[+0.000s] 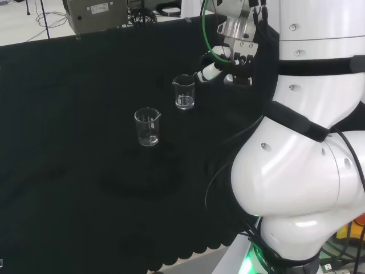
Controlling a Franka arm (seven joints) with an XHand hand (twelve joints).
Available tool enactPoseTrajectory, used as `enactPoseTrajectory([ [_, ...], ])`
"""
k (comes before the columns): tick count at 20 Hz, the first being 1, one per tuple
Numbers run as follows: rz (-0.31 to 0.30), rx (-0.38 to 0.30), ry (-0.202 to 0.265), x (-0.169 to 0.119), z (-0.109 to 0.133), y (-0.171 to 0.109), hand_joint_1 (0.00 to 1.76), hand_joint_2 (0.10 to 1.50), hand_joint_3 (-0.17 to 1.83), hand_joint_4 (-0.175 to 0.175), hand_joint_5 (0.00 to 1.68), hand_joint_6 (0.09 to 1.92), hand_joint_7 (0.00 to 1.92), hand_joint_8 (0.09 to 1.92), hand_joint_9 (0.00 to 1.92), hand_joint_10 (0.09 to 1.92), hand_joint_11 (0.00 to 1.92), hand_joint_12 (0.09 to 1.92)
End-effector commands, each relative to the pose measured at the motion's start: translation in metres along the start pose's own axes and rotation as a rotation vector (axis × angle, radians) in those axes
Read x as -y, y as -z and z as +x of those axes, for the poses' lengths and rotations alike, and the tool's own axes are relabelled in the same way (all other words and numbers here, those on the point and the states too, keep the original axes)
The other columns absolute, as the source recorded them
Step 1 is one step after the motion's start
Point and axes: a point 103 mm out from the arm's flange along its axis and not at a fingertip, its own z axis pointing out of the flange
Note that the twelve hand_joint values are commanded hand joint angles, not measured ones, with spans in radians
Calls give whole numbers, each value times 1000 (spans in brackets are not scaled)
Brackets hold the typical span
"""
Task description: Pick up the beaker on the right.
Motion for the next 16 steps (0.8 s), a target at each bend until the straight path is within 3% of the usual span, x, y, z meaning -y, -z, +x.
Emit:
enactPoseTrajectory([
  [1, -35, -80, 90, -14, -1, -10, 721, 676, 485, -49, 440, 87, 270, 710, 414, 692, 81, 1430],
  [8, -49, -111, 200, -12, -9, -18, 723, 641, 493, -41, 415, 87, 249, 699, 405, 683, 81, 1430],
  [12, -5, -206, 266, -17, -15, -38, 739, 608, 503, -26, 339, 87, 150, 673, 332, 669, 32, 1439],
  [16, -51, -220, 299, -21, -14, -53, 785, 580, 514, -19, 337, 87, 131, 670, 290, 668, 1, 1412],
])
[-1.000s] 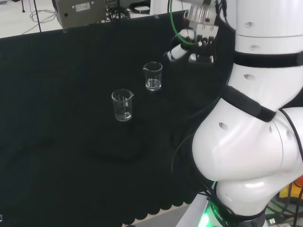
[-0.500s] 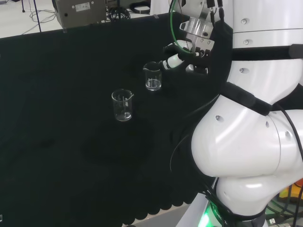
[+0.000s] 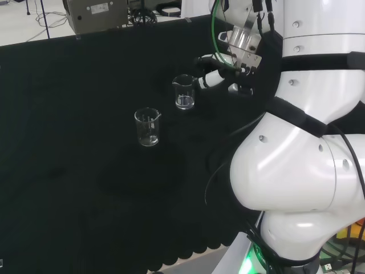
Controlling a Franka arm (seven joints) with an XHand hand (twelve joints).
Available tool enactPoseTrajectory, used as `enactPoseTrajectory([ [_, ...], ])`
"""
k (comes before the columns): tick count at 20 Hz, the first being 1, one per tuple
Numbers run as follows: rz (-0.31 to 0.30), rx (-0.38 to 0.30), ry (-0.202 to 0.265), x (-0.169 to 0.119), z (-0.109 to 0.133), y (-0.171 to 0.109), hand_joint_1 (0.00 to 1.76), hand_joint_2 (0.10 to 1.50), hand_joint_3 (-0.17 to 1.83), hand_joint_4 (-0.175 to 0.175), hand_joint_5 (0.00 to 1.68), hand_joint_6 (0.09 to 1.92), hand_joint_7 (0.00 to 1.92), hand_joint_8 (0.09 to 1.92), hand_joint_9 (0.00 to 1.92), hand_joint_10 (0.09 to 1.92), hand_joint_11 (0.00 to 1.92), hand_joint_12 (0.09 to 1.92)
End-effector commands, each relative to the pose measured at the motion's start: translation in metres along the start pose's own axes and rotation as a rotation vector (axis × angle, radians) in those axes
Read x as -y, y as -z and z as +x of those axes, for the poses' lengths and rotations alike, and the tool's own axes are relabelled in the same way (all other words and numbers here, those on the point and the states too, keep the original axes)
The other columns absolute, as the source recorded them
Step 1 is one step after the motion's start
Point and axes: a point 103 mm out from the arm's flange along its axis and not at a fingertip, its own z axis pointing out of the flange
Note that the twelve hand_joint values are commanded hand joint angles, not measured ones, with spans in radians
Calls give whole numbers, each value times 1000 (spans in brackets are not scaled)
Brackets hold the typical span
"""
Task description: Pick up the beaker on the right.
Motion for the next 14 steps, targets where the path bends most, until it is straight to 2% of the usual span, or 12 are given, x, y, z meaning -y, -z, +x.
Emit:
enactPoseTrajectory([
  [1, -34, -78, 91, -7, -8, -29, 797, 578, 519, -20, 345, 87, 144, 674, 306, 673, 0, 1420],
  [6, -50, -84, 147, -15, 2, -39, 837, 567, 544, -23, 359, 87, 156, 663, 325, 659, 4, 1435],
  [9, -73, -118, 178, -18, 10, -45, 845, 561, 556, -22, 375, 87, 189, 665, 356, 653, 7, 1431],
  [14, -74, -141, 188, -22, 19, -55, 854, 550, 577, -24, 468, 87, 320, 697, 466, 647, 35, 1417],
])
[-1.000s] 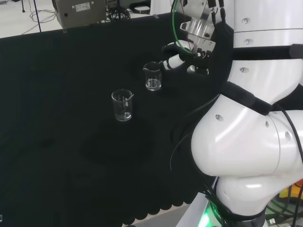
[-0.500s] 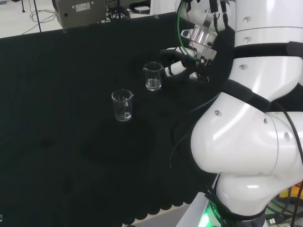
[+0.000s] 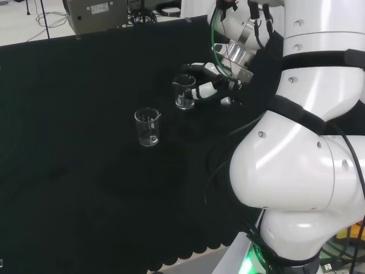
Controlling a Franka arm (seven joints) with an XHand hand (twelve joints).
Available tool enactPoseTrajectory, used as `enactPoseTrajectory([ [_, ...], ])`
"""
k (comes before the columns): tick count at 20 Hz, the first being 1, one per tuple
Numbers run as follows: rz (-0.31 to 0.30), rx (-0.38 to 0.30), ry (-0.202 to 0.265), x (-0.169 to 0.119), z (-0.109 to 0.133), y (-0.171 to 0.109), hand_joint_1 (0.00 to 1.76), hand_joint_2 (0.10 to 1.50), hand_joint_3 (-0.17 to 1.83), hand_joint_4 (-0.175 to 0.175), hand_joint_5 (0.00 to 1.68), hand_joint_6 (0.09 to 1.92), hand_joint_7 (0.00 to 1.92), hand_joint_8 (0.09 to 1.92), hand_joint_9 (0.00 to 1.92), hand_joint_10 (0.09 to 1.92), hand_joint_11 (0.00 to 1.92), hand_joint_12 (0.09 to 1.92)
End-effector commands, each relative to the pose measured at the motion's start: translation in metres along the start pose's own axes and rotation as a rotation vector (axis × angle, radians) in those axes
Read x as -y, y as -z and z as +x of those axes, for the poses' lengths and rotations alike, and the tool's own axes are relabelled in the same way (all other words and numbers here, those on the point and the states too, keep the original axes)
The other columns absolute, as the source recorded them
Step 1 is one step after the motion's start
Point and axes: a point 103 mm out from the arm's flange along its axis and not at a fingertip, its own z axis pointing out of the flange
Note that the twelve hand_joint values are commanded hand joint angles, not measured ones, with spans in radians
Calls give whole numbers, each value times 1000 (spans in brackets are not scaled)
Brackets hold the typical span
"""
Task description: Pick up the beaker on the right.
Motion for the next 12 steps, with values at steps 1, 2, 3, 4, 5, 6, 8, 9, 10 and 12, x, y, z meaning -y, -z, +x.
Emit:
enactPoseTrajectory([
  [1, -12, -34, 7, -4, 5, -14, 858, 549, 578, -25, 487, 87, 346, 706, 481, 647, 40, 1416],
  [2, -15, -43, 3, -4, 5, -15, 863, 547, 579, -27, 501, 87, 365, 713, 492, 647, 47, 1415],
  [3, -18, -51, -1, -5, 5, -16, 867, 546, 580, -28, 510, 87, 378, 718, 501, 646, 52, 1415],
  [4, -21, -55, -5, -5, 5, -17, 871, 546, 581, -29, 515, 87, 386, 721, 508, 646, 57, 1414],
  [5, -24, -59, -10, -6, 5, -17, 873, 544, 583, -29, 517, 87, 390, 721, 515, 638, 61, 1409],
  [6, -28, -64, -12, -7, 5, -17, 877, 542, 586, -30, 519, 88, 396, 723, 524, 634, 66, 1406],
  [8, -37, -75, -15, -8, 7, -17, 886, 540, 590, -31, 522, 93, 403, 726, 536, 628, 71, 1403],
  [9, -37, -80, -15, -10, 8, -18, 890, 536, 598, -32, 521, 98, 405, 727, 541, 622, 73, 1401],
  [10, -39, -83, -15, -10, 9, -18, 895, 533, 605, -32, 520, 102, 404, 728, 543, 616, 75, 1399],
  [12, -37, -94, -15, -12, 9, -19, 903, 529, 612, -32, 517, 106, 401, 728, 541, 609, 76, 1398],
])
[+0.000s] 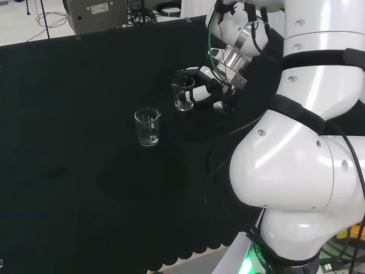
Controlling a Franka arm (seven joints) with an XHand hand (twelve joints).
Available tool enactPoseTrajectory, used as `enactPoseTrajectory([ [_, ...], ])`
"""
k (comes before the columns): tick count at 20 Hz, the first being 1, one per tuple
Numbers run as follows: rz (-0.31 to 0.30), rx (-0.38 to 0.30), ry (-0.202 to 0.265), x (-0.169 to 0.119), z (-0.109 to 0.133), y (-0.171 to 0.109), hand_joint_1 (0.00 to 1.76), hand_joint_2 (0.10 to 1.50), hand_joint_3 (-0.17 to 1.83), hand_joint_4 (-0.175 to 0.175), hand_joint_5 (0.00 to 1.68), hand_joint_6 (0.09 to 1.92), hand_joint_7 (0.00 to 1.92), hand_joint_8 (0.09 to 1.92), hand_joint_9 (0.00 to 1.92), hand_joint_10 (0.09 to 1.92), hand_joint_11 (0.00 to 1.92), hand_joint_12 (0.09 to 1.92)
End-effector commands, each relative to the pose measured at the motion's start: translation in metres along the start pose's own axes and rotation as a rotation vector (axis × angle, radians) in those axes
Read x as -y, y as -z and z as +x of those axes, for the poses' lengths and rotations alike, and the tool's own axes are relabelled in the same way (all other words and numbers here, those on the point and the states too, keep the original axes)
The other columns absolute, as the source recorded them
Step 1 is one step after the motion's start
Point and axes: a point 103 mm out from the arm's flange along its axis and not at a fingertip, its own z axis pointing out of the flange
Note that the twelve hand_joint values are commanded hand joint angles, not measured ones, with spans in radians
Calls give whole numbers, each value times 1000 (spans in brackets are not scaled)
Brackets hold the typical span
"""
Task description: Pick up the beaker on the right.
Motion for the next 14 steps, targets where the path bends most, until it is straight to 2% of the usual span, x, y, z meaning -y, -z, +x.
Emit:
enactPoseTrajectory([
  [1, 1, -23, -4, -4, 2, -3, 905, 527, 614, -32, 515, 106, 400, 728, 539, 607, 77, 1398],
  [4, 19, -33, -12, -6, 2, -7, 911, 524, 619, -32, 507, 107, 391, 726, 535, 604, 77, 1398],
  [7, 22, -71, -16, -7, 1, -9, 937, 509, 632, -31, 524, 132, 399, 731, 537, 600, 80, 1394],
  [8, 18, -84, -13, -8, 1, -8, 950, 499, 647, -30, 529, 196, 416, 736, 547, 592, 83, 1393],
  [12, 8, -115, 9, -9, 0, -6, 987, 486, 674, -29, 441, 655, 466, 765, 580, 583, 98, 1385],
  [14, 3, -130, 8, -10, -5, -4, 997, 485, 682, -29, 426, 762, 482, 777, 593, 586, 107, 1382],
])
